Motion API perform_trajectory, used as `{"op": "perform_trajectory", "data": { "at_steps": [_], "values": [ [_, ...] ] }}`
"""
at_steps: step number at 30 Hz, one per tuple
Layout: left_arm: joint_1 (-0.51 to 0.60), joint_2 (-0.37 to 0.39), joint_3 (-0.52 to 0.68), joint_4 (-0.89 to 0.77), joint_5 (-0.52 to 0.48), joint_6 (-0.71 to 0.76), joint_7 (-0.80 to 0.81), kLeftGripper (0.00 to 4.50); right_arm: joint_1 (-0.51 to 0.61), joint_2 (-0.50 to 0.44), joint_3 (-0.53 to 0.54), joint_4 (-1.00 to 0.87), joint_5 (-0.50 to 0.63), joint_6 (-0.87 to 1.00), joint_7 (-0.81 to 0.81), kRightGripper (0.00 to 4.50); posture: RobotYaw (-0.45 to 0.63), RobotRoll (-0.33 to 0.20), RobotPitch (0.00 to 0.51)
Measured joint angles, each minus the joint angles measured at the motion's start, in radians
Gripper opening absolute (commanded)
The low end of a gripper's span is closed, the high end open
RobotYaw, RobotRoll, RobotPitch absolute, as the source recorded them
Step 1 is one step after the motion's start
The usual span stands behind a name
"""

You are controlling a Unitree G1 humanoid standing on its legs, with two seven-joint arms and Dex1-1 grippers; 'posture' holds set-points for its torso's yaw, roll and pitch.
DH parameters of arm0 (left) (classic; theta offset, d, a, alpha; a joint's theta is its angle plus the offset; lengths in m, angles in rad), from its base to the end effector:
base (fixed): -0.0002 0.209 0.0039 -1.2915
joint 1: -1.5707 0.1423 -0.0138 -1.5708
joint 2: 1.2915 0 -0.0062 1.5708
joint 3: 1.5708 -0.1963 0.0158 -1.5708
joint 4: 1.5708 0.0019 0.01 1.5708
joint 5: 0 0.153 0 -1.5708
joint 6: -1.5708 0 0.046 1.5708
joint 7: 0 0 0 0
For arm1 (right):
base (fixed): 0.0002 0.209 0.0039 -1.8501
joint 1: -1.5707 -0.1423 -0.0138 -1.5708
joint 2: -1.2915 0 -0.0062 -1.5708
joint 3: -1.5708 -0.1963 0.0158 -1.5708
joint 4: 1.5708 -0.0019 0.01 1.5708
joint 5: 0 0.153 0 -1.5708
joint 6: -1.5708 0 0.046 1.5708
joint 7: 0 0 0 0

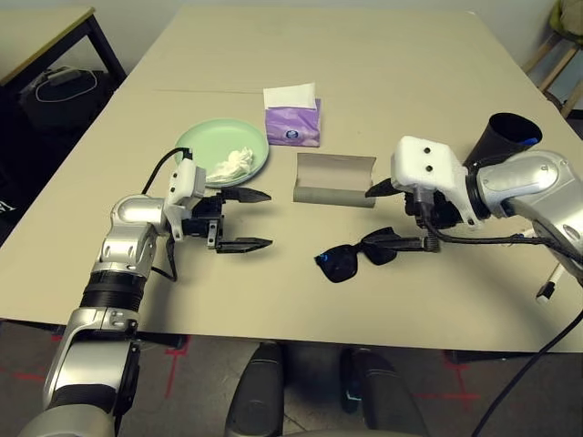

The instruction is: Organize and tidy the items on the table.

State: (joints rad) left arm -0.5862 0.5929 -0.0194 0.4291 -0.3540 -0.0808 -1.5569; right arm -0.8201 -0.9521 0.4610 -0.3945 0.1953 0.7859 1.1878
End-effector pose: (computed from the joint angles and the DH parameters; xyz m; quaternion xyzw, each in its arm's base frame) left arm 0.3221 0.2618 0.1503 0.1688 -0.0205 -0.6657 0.7266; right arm 0.2706 -0.1693 0.2548 -0.4268 0.1858 0.5583 0.6867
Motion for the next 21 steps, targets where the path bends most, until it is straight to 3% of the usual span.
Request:
{"op": "perform_trajectory", "data": {
  "at_steps": [10, 21],
  "values": [
    [-0.001, -0.004, -0.002, -0.010, 0.001, -0.001, -0.002, 4.47, -0.128, 0.065, 0.193, 0.076, -0.199, -0.092, 0.122, 4.50, 0.21, 0.000, 0.186],
    [0.025, -0.010, -0.002, -0.057, 0.000, 0.001, 0.025, 4.47, -0.176, 0.117, 0.243, 0.093, -0.351, -0.213, 0.211, 4.50, 0.23, 0.000, 0.189]
  ]
}}
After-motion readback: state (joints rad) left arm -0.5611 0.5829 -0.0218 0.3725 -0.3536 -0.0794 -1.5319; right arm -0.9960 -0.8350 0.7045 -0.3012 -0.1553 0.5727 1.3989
